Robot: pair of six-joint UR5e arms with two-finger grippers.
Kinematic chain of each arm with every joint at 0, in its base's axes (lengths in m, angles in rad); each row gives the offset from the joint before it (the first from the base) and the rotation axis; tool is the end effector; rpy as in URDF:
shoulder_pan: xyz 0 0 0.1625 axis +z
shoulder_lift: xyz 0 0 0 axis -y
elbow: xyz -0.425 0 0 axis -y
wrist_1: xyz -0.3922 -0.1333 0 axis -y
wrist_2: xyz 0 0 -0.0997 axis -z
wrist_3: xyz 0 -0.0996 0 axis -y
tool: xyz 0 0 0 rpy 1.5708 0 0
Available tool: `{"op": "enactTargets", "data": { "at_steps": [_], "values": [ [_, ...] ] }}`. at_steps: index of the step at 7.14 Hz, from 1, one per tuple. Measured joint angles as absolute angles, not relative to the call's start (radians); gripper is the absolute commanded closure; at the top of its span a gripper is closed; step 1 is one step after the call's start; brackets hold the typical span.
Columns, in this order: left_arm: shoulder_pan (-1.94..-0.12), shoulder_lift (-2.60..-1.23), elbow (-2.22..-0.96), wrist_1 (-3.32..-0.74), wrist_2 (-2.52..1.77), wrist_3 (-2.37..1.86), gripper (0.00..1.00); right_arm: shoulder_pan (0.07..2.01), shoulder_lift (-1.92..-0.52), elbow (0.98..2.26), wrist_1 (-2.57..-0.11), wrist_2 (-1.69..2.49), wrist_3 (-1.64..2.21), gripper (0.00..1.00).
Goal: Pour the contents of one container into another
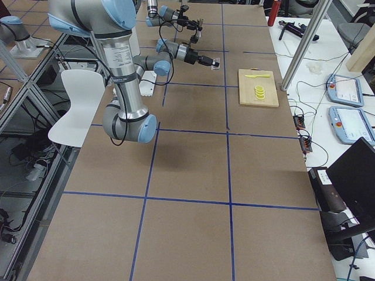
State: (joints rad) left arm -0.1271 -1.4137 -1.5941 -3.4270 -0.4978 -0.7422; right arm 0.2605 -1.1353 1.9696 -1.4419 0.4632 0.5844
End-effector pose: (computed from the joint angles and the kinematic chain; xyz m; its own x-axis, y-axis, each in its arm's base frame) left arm 0.3233 -0.2639 0.5288 0.5783 0.2809 -0.7660 0.7337 0.2316 0.6388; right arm -0.4608 -0.3530 0.2008 0.9923 -0.1212 0.0270 0.0050 0.2565 0.9665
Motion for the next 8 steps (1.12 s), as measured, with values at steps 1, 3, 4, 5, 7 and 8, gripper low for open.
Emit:
{"op": "enactTargets", "data": {
  "at_steps": [1,3,4,5,7,8],
  "values": [
    [-0.126,-1.425,-1.58,-3.426,-0.491,-0.741,1.0,0.261,-1.135,1.97,-1.442,0.463,0.584,1.0],
    [-0.125,-1.45,-1.536,-3.425,-0.488,-0.739,1.0,0.261,-1.134,1.97,-1.442,0.463,0.584,1.0],
    [-0.125,-1.46,-1.515,-3.424,-0.488,-0.736,1.0,0.261,-1.135,1.97,-1.442,0.463,0.584,1.0],
    [-0.124,-1.466,-1.503,-3.423,-0.491,-0.715,1.0,0.261,-1.135,1.97,-1.442,0.463,0.584,1.0],
    [-0.124,-1.474,-1.497,-3.419,-0.497,-0.67,1.0,0.261,-1.135,1.97,-1.442,0.463,0.584,1.0],
    [-0.124,-1.475,-1.494,-3.412,-0.5,-0.664,1.0,0.261,-1.135,1.97,-1.442,0.463,0.584,1.0]
  ]
}}
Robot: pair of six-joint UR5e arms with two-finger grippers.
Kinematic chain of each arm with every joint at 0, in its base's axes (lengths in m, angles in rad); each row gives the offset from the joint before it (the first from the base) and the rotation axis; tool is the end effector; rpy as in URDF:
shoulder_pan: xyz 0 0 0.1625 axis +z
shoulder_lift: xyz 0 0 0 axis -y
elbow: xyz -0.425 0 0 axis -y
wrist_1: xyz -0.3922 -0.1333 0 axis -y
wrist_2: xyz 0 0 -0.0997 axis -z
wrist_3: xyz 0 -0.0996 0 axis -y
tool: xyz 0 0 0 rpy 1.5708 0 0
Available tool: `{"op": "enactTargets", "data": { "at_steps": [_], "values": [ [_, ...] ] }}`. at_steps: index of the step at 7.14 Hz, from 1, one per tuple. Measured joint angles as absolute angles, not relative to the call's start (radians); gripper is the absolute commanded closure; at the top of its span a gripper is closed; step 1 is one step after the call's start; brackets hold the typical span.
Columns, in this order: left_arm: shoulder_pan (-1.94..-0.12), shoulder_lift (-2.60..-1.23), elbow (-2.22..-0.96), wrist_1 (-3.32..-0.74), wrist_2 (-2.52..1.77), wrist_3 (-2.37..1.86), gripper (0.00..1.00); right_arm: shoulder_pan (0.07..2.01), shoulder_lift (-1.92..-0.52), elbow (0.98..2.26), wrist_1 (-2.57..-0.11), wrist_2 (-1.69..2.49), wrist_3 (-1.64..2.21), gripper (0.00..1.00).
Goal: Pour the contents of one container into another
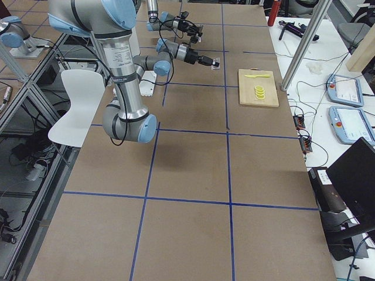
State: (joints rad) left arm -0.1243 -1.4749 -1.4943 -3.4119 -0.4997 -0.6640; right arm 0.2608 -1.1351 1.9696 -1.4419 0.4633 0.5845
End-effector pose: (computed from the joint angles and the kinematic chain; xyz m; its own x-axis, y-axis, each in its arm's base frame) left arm 0.3531 -0.2666 0.5489 0.6696 0.2966 -0.6809 0.6472 0.2167 0.7309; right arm -0.4607 -0.3531 0.2007 0.9923 -0.1209 0.0273 0.0047 0.2565 0.9665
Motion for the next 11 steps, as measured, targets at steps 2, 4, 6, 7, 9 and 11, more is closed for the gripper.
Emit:
{"op": "enactTargets", "data": {
  "at_steps": [2,4,6,7,9,11],
  "values": [
    [-0.124,-1.479,-1.489,-3.405,-0.516,-0.663,1.0,0.261,-1.135,1.97,-1.442,0.463,0.584,1.0],
    [-0.124,-1.483,-1.483,-3.404,-0.545,-0.674,1.0,0.261,-1.135,1.97,-1.442,0.463,0.584,1.0],
    [-0.124,-1.487,-1.471,-3.404,-0.575,-0.72,1.0,0.261,-1.135,1.97,-1.442,0.463,0.584,1.0],
    [-0.124,-1.494,-1.459,-3.404,-0.581,-0.736,1.0,0.261,-1.135,1.97,-1.442,0.463,0.584,1.0],
    [-0.124,-1.502,-1.44,-3.405,-0.584,-0.761,1.0,0.261,-1.135,1.97,-1.442,0.463,0.584,1.0],
    [-0.124,-1.51,-1.423,-3.405,-0.583,-0.777,1.0,0.261,-1.135,1.97,-1.442,0.463,0.584,1.0]
  ]
}}
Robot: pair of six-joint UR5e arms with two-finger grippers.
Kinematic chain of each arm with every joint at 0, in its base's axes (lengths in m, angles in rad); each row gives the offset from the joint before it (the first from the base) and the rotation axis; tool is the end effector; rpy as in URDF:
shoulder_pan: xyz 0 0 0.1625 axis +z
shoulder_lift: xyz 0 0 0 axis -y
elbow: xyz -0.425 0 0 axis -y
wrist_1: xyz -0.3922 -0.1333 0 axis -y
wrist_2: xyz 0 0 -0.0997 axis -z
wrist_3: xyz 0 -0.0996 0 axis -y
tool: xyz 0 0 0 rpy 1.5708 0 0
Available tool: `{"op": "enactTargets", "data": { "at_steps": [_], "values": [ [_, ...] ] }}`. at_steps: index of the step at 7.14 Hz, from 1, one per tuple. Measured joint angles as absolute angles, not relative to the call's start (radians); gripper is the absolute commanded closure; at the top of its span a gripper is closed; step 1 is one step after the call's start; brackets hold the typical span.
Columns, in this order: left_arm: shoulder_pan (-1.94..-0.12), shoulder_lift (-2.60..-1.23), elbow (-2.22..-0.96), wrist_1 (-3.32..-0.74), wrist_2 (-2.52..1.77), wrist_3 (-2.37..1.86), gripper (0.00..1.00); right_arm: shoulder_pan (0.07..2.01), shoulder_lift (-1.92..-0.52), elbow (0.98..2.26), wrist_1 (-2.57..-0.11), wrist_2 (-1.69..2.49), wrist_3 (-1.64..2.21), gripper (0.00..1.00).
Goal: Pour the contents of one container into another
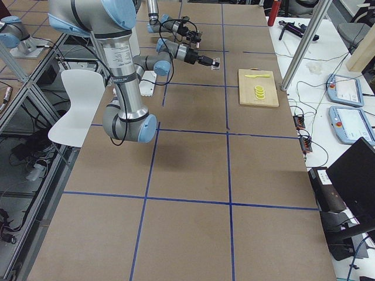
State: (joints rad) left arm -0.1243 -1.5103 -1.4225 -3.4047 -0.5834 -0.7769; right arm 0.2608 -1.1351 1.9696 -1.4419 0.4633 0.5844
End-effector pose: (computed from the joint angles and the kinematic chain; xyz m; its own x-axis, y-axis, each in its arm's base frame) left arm 0.3774 -0.2653 0.5655 0.6006 0.3208 -0.7323 0.6660 0.3060 0.6803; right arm -0.4607 -0.3531 0.2007 0.9923 -0.1210 0.0272 0.0048 0.2565 0.9665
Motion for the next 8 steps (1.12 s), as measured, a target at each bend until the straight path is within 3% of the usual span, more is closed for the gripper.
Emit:
{"op": "enactTargets", "data": {
  "at_steps": [8],
  "values": [
    [-0.124,-1.529,-1.374,-3.403,-0.57,-0.765,1.0,0.261,-1.135,1.97,-1.442,0.463,0.584,1.0]
  ]
}}
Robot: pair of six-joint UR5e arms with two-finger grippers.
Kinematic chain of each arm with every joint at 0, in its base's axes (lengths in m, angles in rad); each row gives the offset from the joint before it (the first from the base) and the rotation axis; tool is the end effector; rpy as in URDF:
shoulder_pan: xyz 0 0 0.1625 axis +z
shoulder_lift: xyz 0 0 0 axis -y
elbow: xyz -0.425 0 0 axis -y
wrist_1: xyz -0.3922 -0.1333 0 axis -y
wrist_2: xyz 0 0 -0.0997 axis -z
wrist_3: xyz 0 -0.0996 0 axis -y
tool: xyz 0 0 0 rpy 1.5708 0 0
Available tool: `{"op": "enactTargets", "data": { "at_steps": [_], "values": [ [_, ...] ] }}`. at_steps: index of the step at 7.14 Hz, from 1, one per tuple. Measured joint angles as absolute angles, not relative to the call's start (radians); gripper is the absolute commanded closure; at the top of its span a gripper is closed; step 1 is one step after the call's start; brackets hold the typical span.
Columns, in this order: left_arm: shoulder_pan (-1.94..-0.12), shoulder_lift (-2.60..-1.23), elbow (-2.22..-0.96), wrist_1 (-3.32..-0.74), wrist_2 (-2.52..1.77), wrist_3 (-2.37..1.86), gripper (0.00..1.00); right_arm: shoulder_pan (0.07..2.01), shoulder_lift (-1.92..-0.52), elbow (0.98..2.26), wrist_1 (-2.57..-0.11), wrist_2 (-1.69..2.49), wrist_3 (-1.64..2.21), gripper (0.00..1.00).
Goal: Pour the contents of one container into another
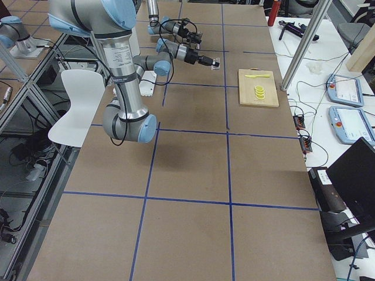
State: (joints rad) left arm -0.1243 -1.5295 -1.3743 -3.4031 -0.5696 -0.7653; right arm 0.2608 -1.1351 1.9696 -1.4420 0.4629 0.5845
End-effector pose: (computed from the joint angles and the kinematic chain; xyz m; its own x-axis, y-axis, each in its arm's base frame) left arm 0.3848 -0.2669 0.5786 0.6344 0.3127 -0.7070 0.6420 0.2963 0.7071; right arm -0.4607 -0.3532 0.2007 0.9923 -0.1206 0.0271 0.0048 0.2563 0.9666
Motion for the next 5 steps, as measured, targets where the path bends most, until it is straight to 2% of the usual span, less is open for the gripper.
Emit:
{"op": "enactTargets", "data": {
  "at_steps": [2,3,4,5],
  "values": [
    [-0.124,-1.53,-1.369,-3.403,-0.569,-0.763,1.0,0.261,-1.135,1.97,-1.442,0.463,0.584,1.0],
    [-0.124,-1.53,-1.369,-3.402,-0.569,-0.762,0.96,0.261,-1.135,1.97,-1.442,0.463,0.584,1.0],
    [-0.124,-1.531,-1.369,-3.402,-0.569,-0.762,0.8,0.261,-1.135,1.97,-1.442,0.463,0.584,1.0],
    [-0.124,-1.531,-1.37,-3.402,-0.569,-0.761,0.45,0.261,-1.135,1.97,-1.442,0.463,0.584,1.0]
  ]
}}
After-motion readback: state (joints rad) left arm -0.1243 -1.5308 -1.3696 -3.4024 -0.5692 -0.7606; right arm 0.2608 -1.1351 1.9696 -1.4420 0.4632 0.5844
